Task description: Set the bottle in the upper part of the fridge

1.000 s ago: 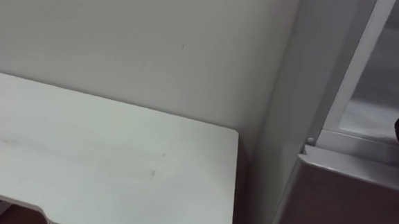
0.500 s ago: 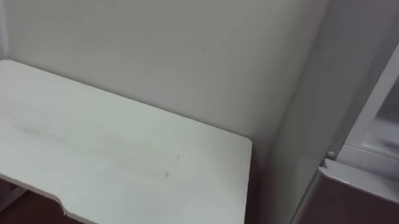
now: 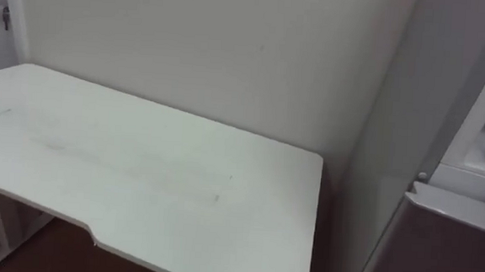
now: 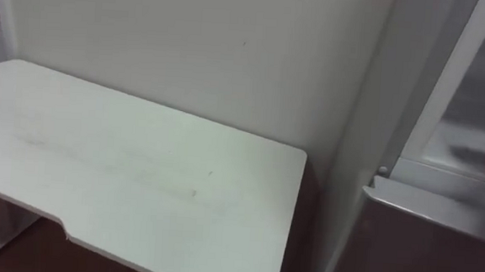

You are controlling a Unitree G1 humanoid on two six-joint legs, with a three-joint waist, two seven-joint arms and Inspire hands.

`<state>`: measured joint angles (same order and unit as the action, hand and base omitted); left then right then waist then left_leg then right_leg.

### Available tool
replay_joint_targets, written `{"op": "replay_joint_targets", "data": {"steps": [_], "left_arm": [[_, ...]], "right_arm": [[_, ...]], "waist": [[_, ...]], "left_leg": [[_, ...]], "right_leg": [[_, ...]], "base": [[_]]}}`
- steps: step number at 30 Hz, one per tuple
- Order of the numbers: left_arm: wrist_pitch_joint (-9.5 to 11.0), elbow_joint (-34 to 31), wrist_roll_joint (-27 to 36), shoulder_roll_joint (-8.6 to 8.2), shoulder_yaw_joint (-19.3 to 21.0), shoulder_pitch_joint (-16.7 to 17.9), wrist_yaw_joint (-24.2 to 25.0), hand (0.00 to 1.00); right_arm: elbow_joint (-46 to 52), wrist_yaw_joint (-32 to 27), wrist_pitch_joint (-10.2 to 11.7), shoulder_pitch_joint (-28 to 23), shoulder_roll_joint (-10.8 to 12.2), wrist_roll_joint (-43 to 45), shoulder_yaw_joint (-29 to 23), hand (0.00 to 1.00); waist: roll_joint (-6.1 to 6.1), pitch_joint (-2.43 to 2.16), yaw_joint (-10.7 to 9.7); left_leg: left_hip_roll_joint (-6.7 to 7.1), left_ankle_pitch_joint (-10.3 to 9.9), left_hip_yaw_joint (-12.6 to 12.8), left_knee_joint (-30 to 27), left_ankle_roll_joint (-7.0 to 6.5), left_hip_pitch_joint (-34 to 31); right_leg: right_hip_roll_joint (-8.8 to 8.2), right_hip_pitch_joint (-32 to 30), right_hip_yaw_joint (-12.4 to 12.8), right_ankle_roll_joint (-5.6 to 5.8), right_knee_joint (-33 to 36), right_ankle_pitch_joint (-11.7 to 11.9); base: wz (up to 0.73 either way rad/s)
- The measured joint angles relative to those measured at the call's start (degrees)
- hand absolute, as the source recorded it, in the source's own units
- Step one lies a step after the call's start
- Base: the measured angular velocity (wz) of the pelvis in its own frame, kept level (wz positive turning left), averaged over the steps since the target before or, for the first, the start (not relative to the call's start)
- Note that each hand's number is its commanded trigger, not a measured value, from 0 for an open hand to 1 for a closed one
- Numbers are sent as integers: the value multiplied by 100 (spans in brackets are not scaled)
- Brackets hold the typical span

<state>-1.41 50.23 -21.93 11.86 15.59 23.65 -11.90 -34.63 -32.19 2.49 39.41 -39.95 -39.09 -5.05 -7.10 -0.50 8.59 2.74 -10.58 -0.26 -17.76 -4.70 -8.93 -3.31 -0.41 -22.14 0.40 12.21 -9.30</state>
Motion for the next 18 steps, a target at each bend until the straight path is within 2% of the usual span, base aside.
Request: {"op": "replay_joint_targets", "data": {"steps": [1, 2, 4, 5, 8, 11, 15, 16, 17, 18], "left_arm": [[-28, -8, 3, 61, -7, -65, 1, 0], [-49, -29, 4, 82, -8, -106, 1, 0], [-79, -202, 145, 142, -28, -160, -46, 0], [-81, -263, 276, 192, -71, -161, -59, 0], [-117, -323, 447, 292, -133, -163, -88, 0], [-135, -339, 451, 346, -139, -160, -115, 0], [-264, -459, 557, 452, -274, -159, -158, 0], [-315, -494, 556, 464, -280, -173, -182, 0], [-346, -513, 556, 471, -283, -179, -191, 0], [-387, -536, 556, 482, -299, -184, -225, 0]], "right_arm": [[-227, 4, 29, 141, -53, -125, 162, 100], [-314, 15, 119, 210, -96, -164, 193, 100], [-702, 83, 296, 481, -228, -471, 393, 100], [-792, 111, 320, 504, -334, -556, 467, 100], [-994, 206, 420, 567, -398, -672, 557, 100], [-1263, 431, 437, 685, -507, -925, 633, 100], [-1548, 785, 506, 684, -660, -1114, 656, 100], [-1612, 894, 510, 693, -717, -1115, 718, 95], [-1654, 970, 509, 703, -738, -1114, 756, 83], [-1736, 1089, 508, 721, -751, -1108, 830, 84]], "waist": [[5, 28, 68], [5, 36, 118], [33, 91, 194], [38, 94, 257], [50, 103, 287], [70, 114, 347], [75, 115, 458], [76, 115, 470], [75, 115, 477], [75, 115, 489]], "left_leg": [[-13, 11, -3, -21, 12, -102], [-26, 11, -3, -57, 14, -161], [-67, -1, -23, -212, 16, -343], [-88, -25, -26, -273, 21, -420], [-104, -71, -84, -365, 65, -529], [-107, -69, -109, -395, 63, -583], [-115, -20, -160, -406, 72, -663], [-120, 2, -164, -401, 81, -680], [-123, 10, -165, -399, 85, -678], [-128, 20, -166, -398, 95, -682]], "right_leg": [[13, -96, 3, -31, 2, 19], [24, -142, -1, -45, 3, 28], [60, -224, -29, -71, 2, 50], [81, -275, -52, -82, 0, 67], [121, -305, -87, -113, -58, 115], [128, -358, -77, -127, -32, 127], [100, -456, -147, -167, -26, 155], [100, -481, -147, -179, -17, 162], [103, -485, -148, -183, -19, 164], [108, -487, -142, -186, -20, 166]], "base": [[-3], [0], [9], [5], [2], [1], [5], [5], [0], [0]]}}
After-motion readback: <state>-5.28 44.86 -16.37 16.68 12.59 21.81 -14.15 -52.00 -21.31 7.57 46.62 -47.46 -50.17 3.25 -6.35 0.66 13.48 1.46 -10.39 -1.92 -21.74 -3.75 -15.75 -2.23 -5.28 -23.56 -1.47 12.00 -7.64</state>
